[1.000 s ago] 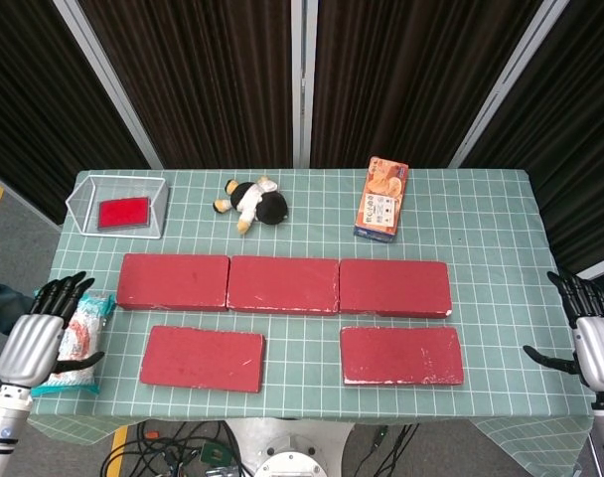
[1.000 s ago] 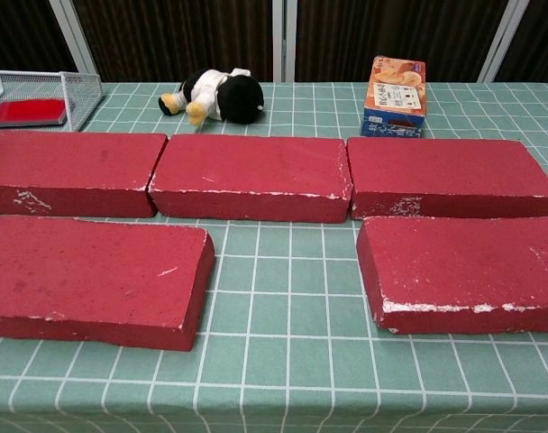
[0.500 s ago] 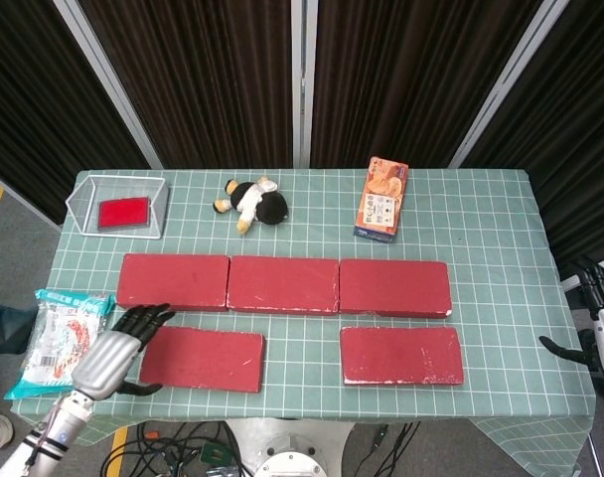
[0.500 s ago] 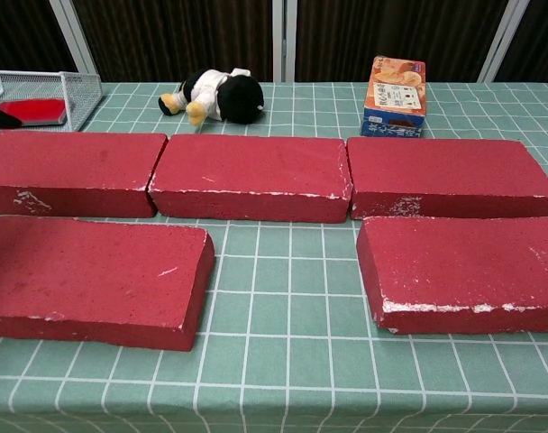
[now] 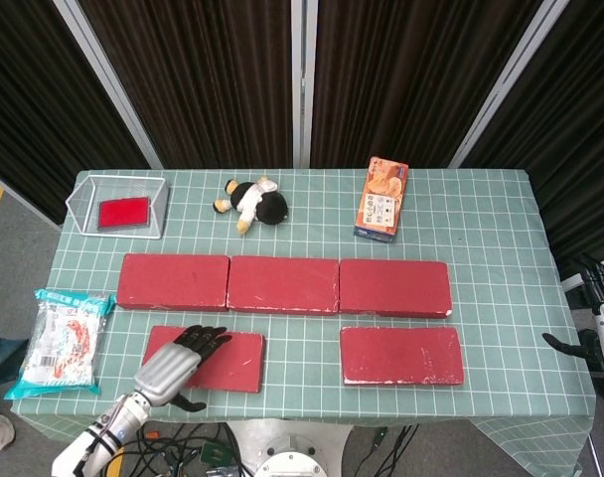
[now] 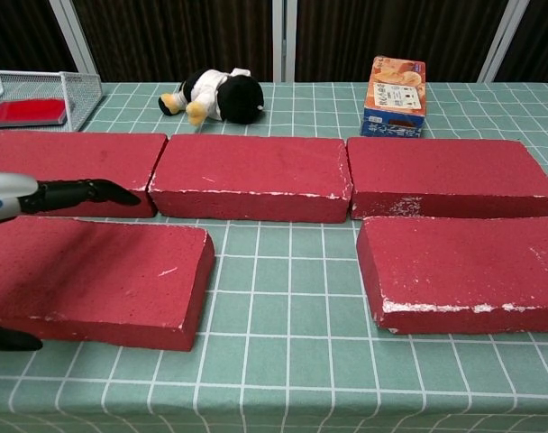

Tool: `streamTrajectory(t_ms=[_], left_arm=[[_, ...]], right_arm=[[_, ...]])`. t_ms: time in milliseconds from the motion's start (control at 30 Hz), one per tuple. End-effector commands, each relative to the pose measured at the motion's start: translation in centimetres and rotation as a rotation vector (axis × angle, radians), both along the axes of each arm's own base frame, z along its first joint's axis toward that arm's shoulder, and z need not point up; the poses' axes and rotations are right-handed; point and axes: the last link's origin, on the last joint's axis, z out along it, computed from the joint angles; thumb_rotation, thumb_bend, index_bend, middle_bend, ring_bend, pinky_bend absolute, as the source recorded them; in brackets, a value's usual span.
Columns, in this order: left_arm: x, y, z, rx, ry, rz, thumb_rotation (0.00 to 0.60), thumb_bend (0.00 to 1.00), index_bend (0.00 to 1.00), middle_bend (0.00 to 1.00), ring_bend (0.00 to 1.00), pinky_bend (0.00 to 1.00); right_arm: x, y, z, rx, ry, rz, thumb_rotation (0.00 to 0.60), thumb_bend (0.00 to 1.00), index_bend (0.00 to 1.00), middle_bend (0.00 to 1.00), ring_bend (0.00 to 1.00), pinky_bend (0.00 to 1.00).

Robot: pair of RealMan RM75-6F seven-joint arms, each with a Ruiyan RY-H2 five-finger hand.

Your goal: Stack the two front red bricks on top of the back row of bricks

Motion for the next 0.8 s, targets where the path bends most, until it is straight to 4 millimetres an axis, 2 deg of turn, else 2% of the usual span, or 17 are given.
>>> streamTrajectory(t_ms=[33, 333, 800], left_arm=[[1.1, 0.5, -1.0, -0.008, 0.018, 0.004, 0.6, 0.0, 0.01, 0.0, 0.0, 0.0], [1.8, 1.5, -2.7, -0.034, 0.096, 0.044, 0.6, 0.0, 0.0, 0.0, 0.0, 0.0], [1.6, 2.5, -3.2, -0.009, 0.135, 0.07, 0.6, 0.0, 0.0, 0.0, 0.0, 0.0]], right_arm=[[-0.2, -0.1, 0.0, 0.001, 0.0, -0.003, 0.6, 0.0, 0.0, 0.0, 0.0, 0.0], [-0.9, -0.3, -0.2, 0.006, -0.016, -0.016, 0.6, 0.0, 0.0, 0.0, 0.0, 0.0], [-1.6, -0.3, -0.3, 0.004, -0.024, -0.026, 0.6, 0.0, 0.0, 0.0, 0.0, 0.0]])
